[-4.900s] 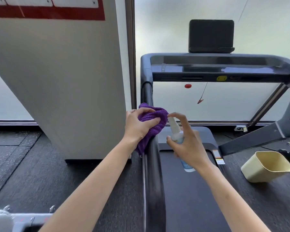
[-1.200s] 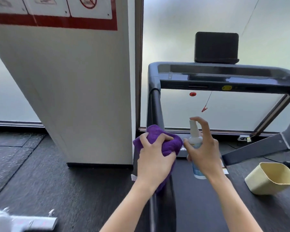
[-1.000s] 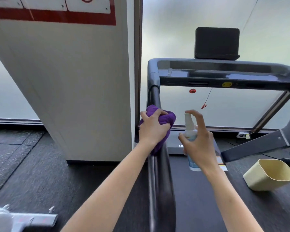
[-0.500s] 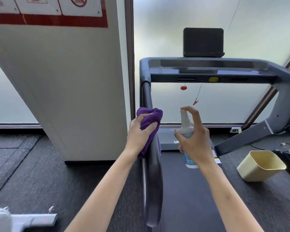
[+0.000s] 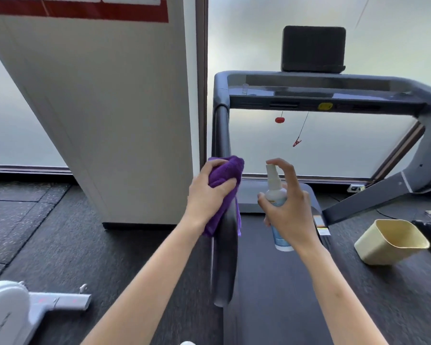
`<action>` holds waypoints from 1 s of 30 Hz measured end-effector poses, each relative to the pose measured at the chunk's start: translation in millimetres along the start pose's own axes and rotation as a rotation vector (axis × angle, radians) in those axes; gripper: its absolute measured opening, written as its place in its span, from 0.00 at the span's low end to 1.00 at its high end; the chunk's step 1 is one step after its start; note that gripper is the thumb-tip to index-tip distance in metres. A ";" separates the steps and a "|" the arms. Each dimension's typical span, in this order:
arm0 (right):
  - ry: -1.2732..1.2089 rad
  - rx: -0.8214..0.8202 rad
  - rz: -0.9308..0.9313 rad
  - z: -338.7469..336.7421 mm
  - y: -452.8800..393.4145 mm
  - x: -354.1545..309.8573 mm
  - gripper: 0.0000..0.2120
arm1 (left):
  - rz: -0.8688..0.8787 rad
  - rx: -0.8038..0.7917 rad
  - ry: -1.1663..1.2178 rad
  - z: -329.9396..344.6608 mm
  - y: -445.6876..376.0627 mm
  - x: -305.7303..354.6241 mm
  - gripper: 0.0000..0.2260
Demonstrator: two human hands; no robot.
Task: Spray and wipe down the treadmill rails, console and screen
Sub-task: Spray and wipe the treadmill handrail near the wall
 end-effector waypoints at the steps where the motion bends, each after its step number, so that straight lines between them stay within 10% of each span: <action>1: -0.004 -0.002 -0.006 -0.4 -0.4 -2.4 0.30 | -0.005 -0.011 -0.058 1.3 -15.9 2.3 0.16; 19: -0.159 0.031 0.004 -11.8 72.4 -22.2 0.29 | 0.053 0.081 -0.025 1.1 115.4 -16.9 0.19; 30: -0.121 0.040 0.016 -6.9 64.5 -35.6 0.29 | -0.045 -0.076 -0.046 -0.1 7.2 1.9 0.21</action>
Point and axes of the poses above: each hand's wrist, its own y-axis away from the middle knuckle, its own z-axis out of the palm, x = y × z, the point moved 7 cm from there along -y, towards the middle knuckle, and after that the axes turned 15 degrees about -y, right-handed, at the moved point
